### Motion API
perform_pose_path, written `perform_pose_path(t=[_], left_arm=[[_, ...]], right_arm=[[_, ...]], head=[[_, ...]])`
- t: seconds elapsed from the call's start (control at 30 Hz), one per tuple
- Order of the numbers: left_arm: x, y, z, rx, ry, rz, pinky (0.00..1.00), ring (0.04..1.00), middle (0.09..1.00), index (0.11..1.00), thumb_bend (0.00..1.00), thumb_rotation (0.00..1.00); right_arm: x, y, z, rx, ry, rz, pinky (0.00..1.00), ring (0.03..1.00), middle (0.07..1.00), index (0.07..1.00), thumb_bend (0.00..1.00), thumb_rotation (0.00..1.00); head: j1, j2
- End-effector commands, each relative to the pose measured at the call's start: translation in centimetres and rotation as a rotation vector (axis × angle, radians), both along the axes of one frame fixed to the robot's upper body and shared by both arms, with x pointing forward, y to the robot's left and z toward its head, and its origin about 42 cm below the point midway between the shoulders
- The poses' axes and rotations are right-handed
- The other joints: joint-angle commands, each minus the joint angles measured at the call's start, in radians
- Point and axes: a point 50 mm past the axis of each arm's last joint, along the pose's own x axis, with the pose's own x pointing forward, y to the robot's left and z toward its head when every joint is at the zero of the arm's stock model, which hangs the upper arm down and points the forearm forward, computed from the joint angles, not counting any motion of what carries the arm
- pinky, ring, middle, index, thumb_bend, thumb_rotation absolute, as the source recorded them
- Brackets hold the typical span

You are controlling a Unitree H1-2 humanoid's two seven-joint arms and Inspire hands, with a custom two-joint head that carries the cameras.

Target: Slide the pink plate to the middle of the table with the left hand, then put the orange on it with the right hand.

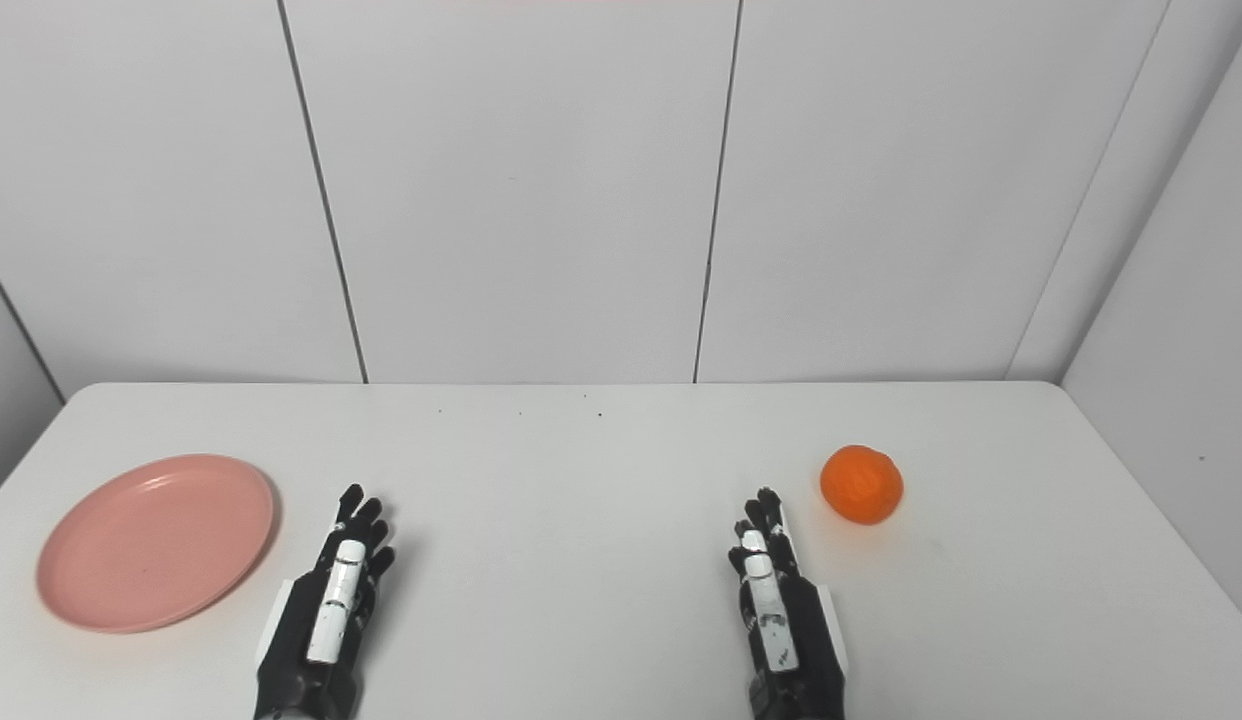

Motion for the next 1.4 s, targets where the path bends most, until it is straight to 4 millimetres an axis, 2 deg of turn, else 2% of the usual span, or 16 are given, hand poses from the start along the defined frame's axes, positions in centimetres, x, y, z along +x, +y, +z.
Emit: perform_pose_path(t=[0.0, 0.2, 0.47, 0.7, 0.77, 0.87, 1.03, 1.13, 1.2, 1.37], left_arm=[[0.7, -0.5, 1.6, -0.008, -0.054, -0.017, 1.0, 1.0, 1.0, 1.0, 0.63, 0.86], [0.7, -0.3, 1.4, -0.008, -0.06, -0.022, 1.0, 1.0, 1.0, 1.0, 0.62, 0.87], [0.7, -0.2, 1.2, 0.003, -0.124, -0.017, 1.0, 1.0, 1.0, 1.0, 0.69, 0.85], [0.5, -0.3, 1.5, 0.04, -0.187, 0.003, 1.0, 1.0, 1.0, 1.0, 0.63, 0.86], [0.4, -0.3, 1.5, 0.041, -0.195, 0.003, 1.0, 1.0, 1.0, 1.0, 0.58, 0.88], [0.3, -0.3, 1.7, 0.066, -0.195, 0.019, 1.0, 1.0, 0.998, 1.0, 0.55, 0.9], [0.1, -0.4, 1.7, 0.068, -0.16, 0.035, 1.0, 1.0, 0.997, 1.0, 0.54, 0.93], [0.0, -0.3, 2.0, 0.037, -0.07, 0.008, 1.0, 1.0, 1.0, 1.0, 0.64, 0.95], [0.1, -0.3, 2.1, 0.029, -0.041, -0.001, 1.0, 1.0, 1.0, 1.0, 0.66, 0.95], [0.2, -0.3, 2.2, 0.001, 0.003, -0.018, 1.0, 1.0, 1.0, 1.0, 0.64, 0.97]], right_arm=[[0.1, 0.3, 0.0, 0.012, 0.018, 0.011, 1.0, 0.996, 0.989, 0.989, 0.75, 0.8], [0.1, 0.3, 0.1, 0.001, 0.021, 0.02, 1.0, 1.0, 0.99, 0.99, 0.74, 0.8], [0.2, 0.3, 0.2, 0.005, 0.017, 0.02, 1.0, 1.0, 0.991, 0.986, 0.75, 0.8], [0.2, 0.4, 0.2, -0.004, 0.012, 0.012, 1.0, 0.996, 0.985, 0.978, 0.77, 0.8], [0.2, 0.4, 0.3, 0.01, 0.014, 0.009, 1.0, 0.994, 0.985, 0.976, 0.77, 0.78], [0.2, 0.3, 0.4, 0.016, 0.018, 0.016, 1.0, 0.997, 0.989, 0.98, 0.76, 0.79], [0.3, 0.1, 0.4, 0.02, 0.017, 0.01, 1.0, 1.0, 0.991, 0.983, 0.74, 0.8], [0.4, 0.0, 0.5, -0.013, 0.01, 0.026, 1.0, 1.0, 0.99, 0.992, 0.74, 0.81], [0.4, 0.0, 0.6, -0.026, 0.017, 0.038, 1.0, 1.0, 0.987, 0.993, 0.74, 0.8], [0.4, 0.1, 0.9, -0.065, 0.032, 0.061, 1.0, 1.0, 0.992, 0.995, 0.76, 0.8]], head=[[-0.002, 0.003], [-0.003, 0.005], [-0.002, 0.006], [-0.001, 0.012], [0.0, 0.015], [0.0, 0.019], [0.005, 0.022], [0.007, 0.024], [0.01, 0.023], [0.012, 0.026]])
